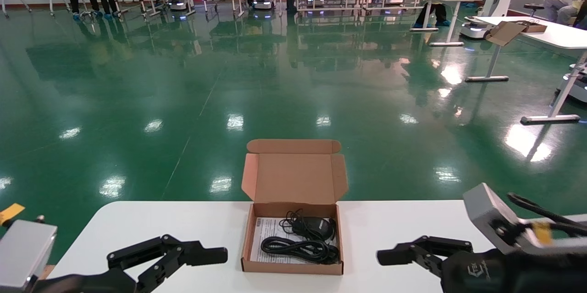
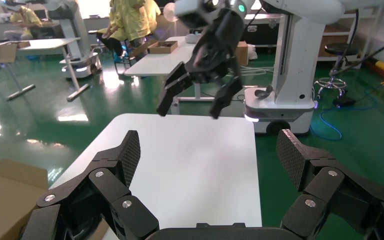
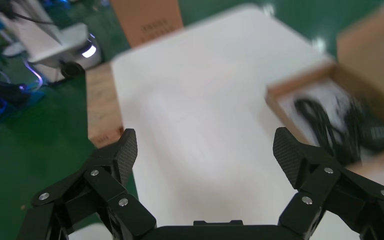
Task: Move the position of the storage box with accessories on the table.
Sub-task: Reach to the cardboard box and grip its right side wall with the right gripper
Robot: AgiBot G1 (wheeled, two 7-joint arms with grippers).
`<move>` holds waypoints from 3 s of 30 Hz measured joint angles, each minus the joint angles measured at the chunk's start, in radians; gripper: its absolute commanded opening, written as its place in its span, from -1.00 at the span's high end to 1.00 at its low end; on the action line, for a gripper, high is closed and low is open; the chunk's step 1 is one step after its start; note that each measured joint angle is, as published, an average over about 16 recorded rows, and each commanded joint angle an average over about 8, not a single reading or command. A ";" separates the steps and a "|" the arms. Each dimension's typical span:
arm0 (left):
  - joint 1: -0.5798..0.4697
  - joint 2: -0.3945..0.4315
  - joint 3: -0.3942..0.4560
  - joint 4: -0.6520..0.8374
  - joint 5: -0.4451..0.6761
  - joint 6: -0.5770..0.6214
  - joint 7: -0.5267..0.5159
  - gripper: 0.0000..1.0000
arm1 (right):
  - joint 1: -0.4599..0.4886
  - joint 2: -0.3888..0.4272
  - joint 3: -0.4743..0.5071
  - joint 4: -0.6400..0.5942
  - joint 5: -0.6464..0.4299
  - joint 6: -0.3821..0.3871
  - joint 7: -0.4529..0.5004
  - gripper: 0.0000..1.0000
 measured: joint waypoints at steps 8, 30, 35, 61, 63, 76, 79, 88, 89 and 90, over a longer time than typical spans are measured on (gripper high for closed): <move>0.000 0.000 0.000 0.000 0.000 0.000 0.000 -1.00 | 0.134 -0.071 -0.137 -0.204 -0.069 0.002 0.081 -1.00; 0.000 0.000 0.000 0.000 -0.001 0.000 0.000 -1.00 | 0.247 -0.198 -0.231 -0.528 -0.079 0.055 0.257 -1.00; 0.000 0.000 0.000 0.000 -0.001 0.000 0.000 -1.00 | 0.280 -0.261 -0.248 -0.607 -0.104 0.100 0.291 -1.00; 0.000 0.000 0.000 0.000 -0.001 -0.001 0.000 -1.00 | 0.304 -0.594 -0.350 -0.906 -0.276 0.535 0.263 -1.00; 0.000 0.000 0.000 0.000 -0.001 -0.001 0.000 -1.00 | 0.292 -0.610 -0.347 -0.915 -0.271 0.576 0.268 -1.00; 0.000 0.000 0.000 0.000 -0.001 -0.001 0.000 -1.00 | 0.212 -0.645 -0.302 -0.918 -0.207 0.709 0.284 -1.00; 0.000 0.000 0.000 0.000 -0.001 -0.001 0.000 -1.00 | 0.197 -0.645 -0.299 -0.918 -0.202 0.728 0.283 -1.00; 0.000 0.000 0.000 0.000 -0.001 -0.001 0.000 -1.00 | 0.160 -0.651 -0.312 -0.918 -0.221 0.773 0.290 -1.00; 0.000 0.000 0.000 0.000 -0.001 -0.001 0.000 -1.00 | 0.157 -0.652 -0.315 -0.916 -0.225 0.778 0.291 -1.00; 0.000 0.000 0.000 0.000 -0.001 -0.001 0.000 -1.00 | 0.153 -0.653 -0.318 -0.914 -0.229 0.782 0.292 -1.00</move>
